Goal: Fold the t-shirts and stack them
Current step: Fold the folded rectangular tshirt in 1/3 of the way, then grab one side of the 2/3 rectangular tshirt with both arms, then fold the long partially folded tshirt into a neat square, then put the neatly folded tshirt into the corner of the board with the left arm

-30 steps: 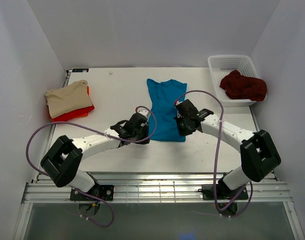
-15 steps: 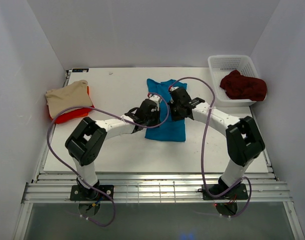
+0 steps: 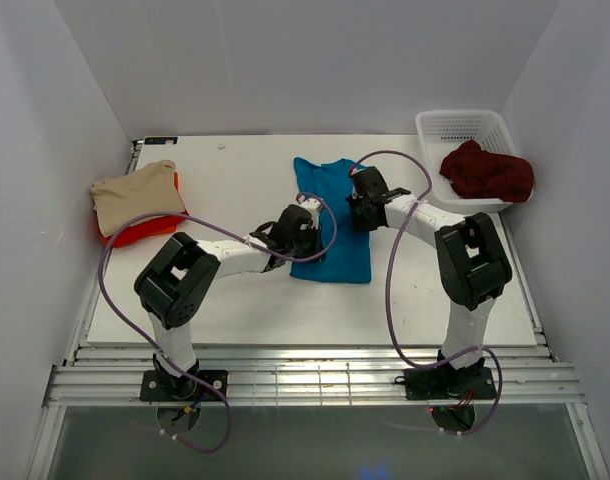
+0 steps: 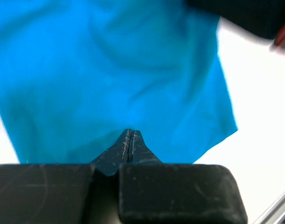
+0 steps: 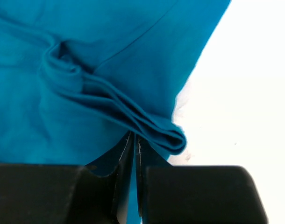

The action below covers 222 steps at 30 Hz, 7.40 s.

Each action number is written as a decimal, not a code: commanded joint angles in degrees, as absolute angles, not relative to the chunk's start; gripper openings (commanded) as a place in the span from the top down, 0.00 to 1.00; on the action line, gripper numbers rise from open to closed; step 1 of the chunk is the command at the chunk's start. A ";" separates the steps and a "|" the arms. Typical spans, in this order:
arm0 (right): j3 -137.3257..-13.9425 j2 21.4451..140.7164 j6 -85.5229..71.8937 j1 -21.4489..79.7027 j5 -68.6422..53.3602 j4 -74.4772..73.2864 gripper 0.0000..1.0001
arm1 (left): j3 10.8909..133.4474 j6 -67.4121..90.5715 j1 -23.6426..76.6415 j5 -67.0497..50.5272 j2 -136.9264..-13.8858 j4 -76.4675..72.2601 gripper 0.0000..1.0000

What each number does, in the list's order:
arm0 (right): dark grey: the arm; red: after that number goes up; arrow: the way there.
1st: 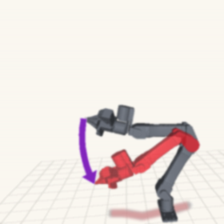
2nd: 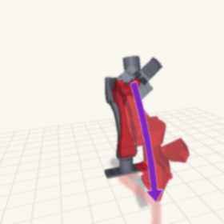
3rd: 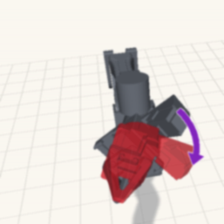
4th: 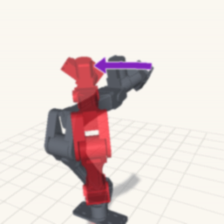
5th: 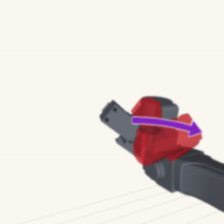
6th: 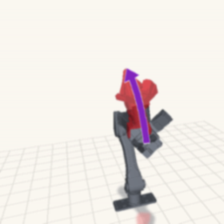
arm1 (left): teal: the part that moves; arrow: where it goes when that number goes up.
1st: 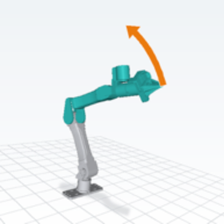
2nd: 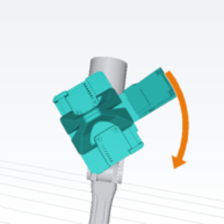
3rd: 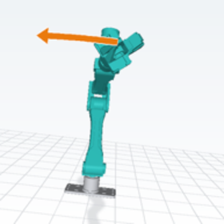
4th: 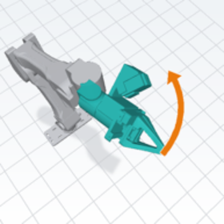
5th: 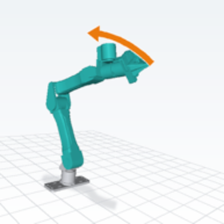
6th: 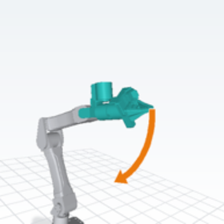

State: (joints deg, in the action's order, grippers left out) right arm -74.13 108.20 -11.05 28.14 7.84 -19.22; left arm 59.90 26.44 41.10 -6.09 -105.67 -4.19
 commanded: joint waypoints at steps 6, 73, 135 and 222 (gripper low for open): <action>-80.50 112.14 -7.82 24.17 8.35 -16.87 0.90 | 53.44 27.68 41.22 -5.63 -102.57 -5.71 1.00; -45.26 85.69 -22.94 34.28 -1.32 -16.26 0.46 | 42.89 29.88 42.80 10.37 -90.79 4.57 0.48; -70.48 91.48 -15.65 35.78 17.75 -19.51 0.92 | 55.72 24.52 41.49 14.76 -89.28 -2.61 1.00; -118.73 147.03 -19.08 16.52 -25.85 -3.40 0.92 | 84.66 30.58 20.13 -5.45 -119.36 -13.80 0.22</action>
